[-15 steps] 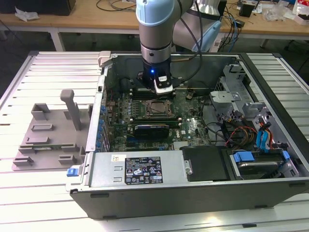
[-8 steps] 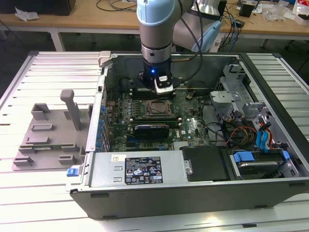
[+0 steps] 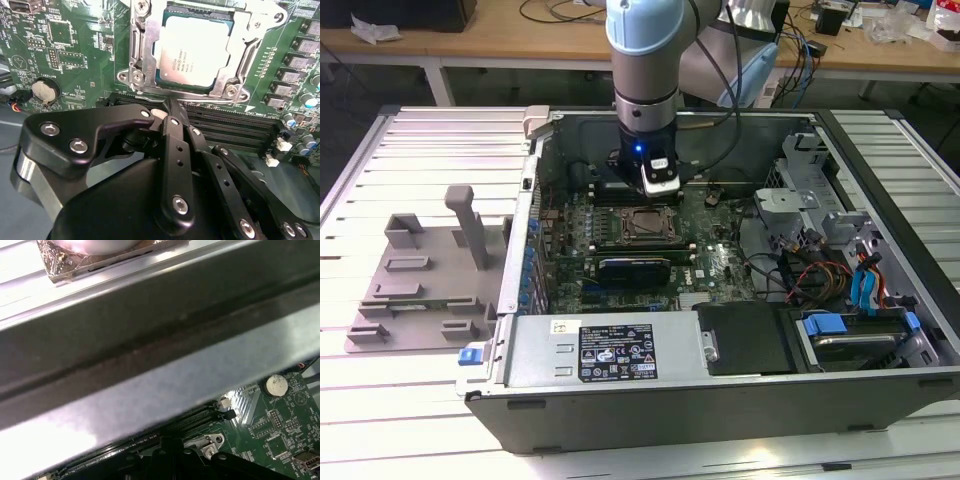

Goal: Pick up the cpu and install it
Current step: 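Install the first cpu locking lever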

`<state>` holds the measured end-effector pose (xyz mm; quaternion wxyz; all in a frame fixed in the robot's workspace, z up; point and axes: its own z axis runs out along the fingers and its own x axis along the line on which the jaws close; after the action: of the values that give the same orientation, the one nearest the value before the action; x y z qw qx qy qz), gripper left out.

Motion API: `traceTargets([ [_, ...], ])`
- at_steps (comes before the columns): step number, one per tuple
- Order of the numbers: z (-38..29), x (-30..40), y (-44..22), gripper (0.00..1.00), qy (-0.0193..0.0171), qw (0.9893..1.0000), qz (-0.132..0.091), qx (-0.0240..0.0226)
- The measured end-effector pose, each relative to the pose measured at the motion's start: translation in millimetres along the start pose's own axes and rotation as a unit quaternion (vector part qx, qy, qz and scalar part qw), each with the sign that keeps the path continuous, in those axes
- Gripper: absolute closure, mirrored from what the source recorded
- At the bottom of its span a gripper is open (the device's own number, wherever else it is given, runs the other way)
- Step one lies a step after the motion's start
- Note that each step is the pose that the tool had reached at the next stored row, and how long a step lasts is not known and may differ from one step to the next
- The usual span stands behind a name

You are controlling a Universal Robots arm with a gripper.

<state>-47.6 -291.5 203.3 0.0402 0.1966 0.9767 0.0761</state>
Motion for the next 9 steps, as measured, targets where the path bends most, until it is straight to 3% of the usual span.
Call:
traceTargets([
  [3,0.1,0.5,1.3,0.89,-0.0011,1.0000,0.000,0.0025],
  [9,-1.6,0.7,2.1,0.89,-0.0012,1.0000,0.000,0.0028],
])
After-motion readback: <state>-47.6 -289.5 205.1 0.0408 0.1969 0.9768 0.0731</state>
